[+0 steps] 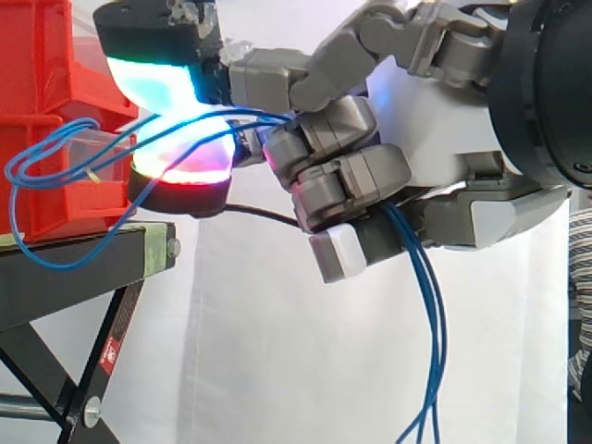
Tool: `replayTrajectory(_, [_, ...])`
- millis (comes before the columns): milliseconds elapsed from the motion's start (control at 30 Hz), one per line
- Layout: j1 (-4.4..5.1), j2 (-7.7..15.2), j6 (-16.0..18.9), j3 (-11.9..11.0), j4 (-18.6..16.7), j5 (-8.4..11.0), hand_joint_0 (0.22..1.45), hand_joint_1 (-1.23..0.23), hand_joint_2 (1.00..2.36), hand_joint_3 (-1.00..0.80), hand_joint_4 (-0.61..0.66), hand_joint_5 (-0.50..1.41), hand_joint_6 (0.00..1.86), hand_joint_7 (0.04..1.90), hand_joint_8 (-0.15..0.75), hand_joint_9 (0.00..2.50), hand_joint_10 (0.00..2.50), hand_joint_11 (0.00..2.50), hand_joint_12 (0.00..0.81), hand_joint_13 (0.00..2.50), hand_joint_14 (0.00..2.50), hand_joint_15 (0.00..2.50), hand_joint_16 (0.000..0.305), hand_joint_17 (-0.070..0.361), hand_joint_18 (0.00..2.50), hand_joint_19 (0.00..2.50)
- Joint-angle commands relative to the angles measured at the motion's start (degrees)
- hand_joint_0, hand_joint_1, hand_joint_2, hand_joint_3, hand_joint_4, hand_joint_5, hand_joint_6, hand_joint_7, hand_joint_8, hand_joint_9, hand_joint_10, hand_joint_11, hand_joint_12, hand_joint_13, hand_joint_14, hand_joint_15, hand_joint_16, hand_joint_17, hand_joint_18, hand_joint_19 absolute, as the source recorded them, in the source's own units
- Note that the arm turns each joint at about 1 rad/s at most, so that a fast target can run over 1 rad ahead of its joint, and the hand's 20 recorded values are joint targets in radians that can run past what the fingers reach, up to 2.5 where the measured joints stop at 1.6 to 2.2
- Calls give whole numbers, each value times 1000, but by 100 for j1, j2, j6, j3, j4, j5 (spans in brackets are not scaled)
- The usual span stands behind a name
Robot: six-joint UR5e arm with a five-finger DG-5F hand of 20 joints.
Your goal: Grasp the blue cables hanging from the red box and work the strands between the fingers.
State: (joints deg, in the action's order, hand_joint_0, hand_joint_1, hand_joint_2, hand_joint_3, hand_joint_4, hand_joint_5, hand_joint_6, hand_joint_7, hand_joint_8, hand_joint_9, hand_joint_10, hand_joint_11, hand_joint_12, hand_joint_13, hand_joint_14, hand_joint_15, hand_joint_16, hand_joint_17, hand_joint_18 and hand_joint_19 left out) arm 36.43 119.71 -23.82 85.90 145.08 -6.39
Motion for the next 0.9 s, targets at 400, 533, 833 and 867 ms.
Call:
replayTrajectory(400, [4,-1,0,6,249,-12,910,-604,1016,-637,239,168,928,1241,384,987,2500,2500,419,1081,2500,1644,46,104,1462,1184])
replayTrajectory(533, [-4,-1,0,-3,231,6,912,-604,1015,-637,240,166,935,1236,384,987,2500,2500,419,1081,2500,1644,46,104,1462,1184])
replayTrajectory(833, [-48,-53,642,-3,214,94,909,-605,1015,-623,242,161,944,1238,384,987,2500,2500,419,1081,2500,1644,46,104,1462,1184])
replayTrajectory(867, [-57,-62,721,-3,223,102,909,-605,1015,-623,240,161,949,1227,384,987,2500,2500,419,1081,2500,1644,46,104,1462,1184])
